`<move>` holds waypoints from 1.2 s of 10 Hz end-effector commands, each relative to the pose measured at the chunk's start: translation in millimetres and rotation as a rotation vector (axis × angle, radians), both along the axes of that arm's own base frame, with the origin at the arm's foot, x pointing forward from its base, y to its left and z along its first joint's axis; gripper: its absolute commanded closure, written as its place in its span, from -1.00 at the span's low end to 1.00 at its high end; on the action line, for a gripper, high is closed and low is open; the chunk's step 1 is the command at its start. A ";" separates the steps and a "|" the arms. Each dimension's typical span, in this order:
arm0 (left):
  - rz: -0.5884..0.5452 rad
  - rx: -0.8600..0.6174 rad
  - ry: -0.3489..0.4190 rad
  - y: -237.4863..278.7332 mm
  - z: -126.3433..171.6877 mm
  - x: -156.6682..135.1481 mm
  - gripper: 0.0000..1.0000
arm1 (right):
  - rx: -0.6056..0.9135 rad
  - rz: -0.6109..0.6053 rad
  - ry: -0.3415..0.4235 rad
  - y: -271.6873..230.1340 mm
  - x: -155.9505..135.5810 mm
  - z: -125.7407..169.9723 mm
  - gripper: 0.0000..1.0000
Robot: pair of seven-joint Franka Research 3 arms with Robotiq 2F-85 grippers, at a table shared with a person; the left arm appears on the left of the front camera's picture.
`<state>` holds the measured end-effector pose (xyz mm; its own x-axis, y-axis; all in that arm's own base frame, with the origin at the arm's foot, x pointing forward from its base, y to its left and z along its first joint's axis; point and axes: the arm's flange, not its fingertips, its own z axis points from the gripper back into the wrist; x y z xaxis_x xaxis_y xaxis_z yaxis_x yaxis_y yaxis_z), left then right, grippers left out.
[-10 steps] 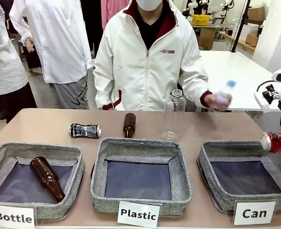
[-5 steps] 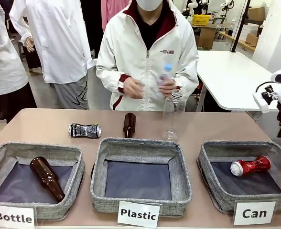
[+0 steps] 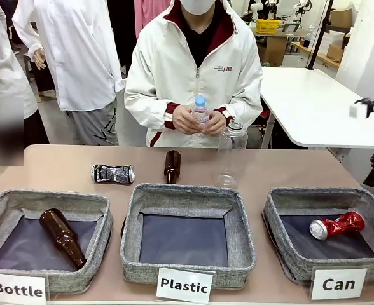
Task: Sort the can waste into the basket.
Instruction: Pick up the can waste from the table and place it in the right Fabric basket.
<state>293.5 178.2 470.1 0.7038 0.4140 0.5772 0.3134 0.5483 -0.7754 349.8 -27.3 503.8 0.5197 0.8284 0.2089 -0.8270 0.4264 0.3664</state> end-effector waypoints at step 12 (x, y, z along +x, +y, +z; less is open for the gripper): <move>-0.010 -0.003 0.013 -1.0 1.0 -3.8 -0.97 | 0.846 -0.796 0.566 -105.7 -9.9 -14.3 -1.00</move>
